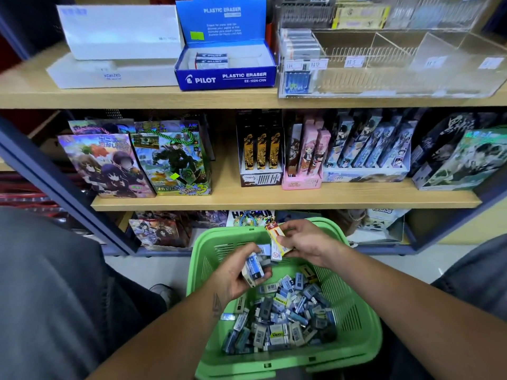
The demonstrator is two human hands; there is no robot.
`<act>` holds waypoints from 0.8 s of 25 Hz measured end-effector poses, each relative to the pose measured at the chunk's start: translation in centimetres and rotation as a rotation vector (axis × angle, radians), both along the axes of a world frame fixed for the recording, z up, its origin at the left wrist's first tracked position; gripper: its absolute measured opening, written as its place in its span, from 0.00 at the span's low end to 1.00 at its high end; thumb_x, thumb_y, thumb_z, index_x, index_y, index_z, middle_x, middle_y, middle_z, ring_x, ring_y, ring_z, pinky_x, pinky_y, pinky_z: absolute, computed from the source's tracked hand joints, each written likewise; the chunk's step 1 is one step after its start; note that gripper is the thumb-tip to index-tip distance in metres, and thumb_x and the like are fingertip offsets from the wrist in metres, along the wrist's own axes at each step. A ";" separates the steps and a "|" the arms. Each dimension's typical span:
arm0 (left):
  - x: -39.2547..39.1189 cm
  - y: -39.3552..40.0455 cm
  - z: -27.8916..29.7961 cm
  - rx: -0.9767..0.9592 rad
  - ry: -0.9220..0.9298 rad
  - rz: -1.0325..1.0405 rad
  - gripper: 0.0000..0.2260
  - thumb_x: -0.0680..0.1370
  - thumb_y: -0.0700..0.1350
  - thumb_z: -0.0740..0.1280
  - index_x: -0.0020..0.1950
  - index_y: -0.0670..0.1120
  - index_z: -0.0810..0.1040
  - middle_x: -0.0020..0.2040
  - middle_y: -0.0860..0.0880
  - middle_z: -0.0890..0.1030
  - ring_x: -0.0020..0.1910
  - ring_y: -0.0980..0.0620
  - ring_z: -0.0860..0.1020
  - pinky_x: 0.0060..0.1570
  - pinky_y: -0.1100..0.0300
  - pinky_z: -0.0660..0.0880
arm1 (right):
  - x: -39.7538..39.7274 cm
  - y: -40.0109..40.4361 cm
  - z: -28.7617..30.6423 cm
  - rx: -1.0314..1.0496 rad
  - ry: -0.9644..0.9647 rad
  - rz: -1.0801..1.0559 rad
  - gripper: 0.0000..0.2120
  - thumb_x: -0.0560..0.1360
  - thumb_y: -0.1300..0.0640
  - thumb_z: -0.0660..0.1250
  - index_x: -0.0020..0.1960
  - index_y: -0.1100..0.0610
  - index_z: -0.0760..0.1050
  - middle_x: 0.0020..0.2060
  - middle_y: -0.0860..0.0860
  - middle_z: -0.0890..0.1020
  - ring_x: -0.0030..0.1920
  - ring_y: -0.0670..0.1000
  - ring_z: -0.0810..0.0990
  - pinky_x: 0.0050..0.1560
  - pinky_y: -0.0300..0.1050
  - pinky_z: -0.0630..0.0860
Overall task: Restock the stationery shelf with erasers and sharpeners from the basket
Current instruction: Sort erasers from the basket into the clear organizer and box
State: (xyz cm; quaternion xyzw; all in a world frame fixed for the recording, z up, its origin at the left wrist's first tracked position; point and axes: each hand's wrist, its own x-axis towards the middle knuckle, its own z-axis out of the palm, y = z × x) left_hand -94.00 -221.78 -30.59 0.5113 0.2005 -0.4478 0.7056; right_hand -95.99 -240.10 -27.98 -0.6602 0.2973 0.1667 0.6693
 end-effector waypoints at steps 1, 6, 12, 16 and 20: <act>0.1 0.2 0.0 0.007 -0.010 -0.003 0.12 0.76 0.42 0.71 0.57 0.37 0.77 0.44 0.38 0.84 0.39 0.43 0.82 0.42 0.50 0.82 | -0.1 0.1 0.0 0.001 -0.001 0.010 0.17 0.75 0.69 0.69 0.62 0.60 0.74 0.57 0.57 0.80 0.51 0.54 0.82 0.41 0.44 0.79; 0.8 -0.1 0.5 0.046 -0.113 -0.024 0.14 0.74 0.41 0.75 0.57 0.40 0.78 0.46 0.40 0.84 0.37 0.45 0.83 0.33 0.54 0.80 | -0.1 0.0 0.6 0.091 0.022 0.032 0.15 0.75 0.72 0.68 0.60 0.63 0.76 0.49 0.56 0.83 0.48 0.53 0.83 0.40 0.47 0.80; 0.5 0.3 0.6 0.019 -0.102 -0.087 0.09 0.73 0.31 0.69 0.50 0.40 0.76 0.52 0.34 0.82 0.40 0.39 0.84 0.35 0.54 0.80 | 0.4 -0.3 0.3 0.130 0.024 -0.061 0.15 0.73 0.74 0.68 0.58 0.66 0.74 0.53 0.63 0.83 0.53 0.61 0.84 0.49 0.57 0.83; 0.4 -0.4 1.2 -0.022 -0.108 -0.085 0.10 0.73 0.34 0.73 0.51 0.41 0.76 0.44 0.39 0.83 0.34 0.42 0.82 0.32 0.57 0.77 | 0.0 0.5 -0.1 0.131 0.020 -0.005 0.13 0.73 0.72 0.69 0.56 0.67 0.74 0.53 0.62 0.83 0.53 0.59 0.84 0.55 0.58 0.81; 0.5 -0.5 1.3 -0.012 -0.127 -0.040 0.16 0.70 0.30 0.74 0.52 0.43 0.74 0.43 0.41 0.84 0.34 0.45 0.81 0.29 0.58 0.76 | 0.2 0.6 0.3 0.091 -0.046 0.042 0.10 0.75 0.70 0.69 0.53 0.60 0.75 0.51 0.59 0.85 0.47 0.54 0.84 0.41 0.48 0.81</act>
